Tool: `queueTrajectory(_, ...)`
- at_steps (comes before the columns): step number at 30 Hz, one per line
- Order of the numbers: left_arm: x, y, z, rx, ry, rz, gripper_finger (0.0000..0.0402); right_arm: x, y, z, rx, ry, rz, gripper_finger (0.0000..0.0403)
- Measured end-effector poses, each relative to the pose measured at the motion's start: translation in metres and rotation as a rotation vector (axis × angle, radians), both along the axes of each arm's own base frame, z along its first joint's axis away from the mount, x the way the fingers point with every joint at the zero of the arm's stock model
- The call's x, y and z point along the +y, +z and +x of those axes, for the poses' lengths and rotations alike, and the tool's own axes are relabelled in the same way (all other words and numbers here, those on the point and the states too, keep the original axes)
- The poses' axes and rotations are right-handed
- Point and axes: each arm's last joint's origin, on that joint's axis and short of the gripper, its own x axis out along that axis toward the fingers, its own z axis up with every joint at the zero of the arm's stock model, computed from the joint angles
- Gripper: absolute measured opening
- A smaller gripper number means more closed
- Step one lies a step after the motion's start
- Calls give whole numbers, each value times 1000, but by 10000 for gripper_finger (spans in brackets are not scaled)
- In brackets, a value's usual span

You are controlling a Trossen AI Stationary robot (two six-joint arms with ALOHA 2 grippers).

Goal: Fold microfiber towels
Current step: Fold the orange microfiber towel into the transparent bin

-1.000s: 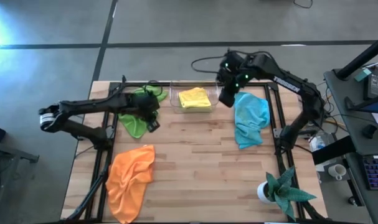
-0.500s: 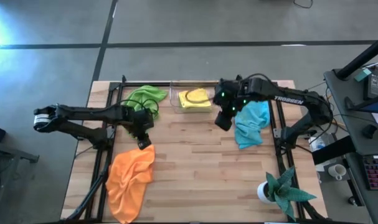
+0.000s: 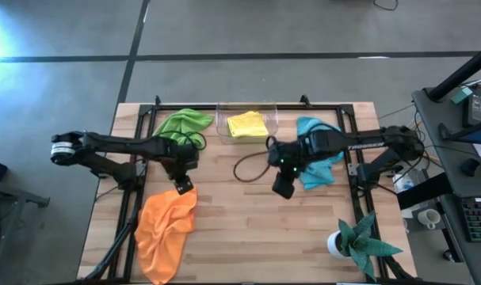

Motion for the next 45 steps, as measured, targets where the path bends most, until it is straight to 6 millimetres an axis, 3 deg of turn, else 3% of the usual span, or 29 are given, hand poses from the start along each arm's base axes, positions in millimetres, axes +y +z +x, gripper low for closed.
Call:
queueTrajectory(8,2,-15,10,34,-40,19,75,20,0,-1,-14,0,-8,68)
queueTrajectory(20,3,-28,14,93,-96,19,75,23,2,4,-71,3,3,68)
queueTrajectory(25,-1,-21,11,43,-115,-82,75,23,3,6,-95,3,6,68)
queueTrajectory(30,-3,-12,9,-27,-201,-60,75,24,4,8,-113,3,9,68)
queueTrajectory(37,-16,19,4,-234,-347,15,75,24,3,8,-114,2,9,68)
queueTrajectory(45,-20,43,-8,-365,-344,41,75,23,3,9,-120,-9,-11,68)
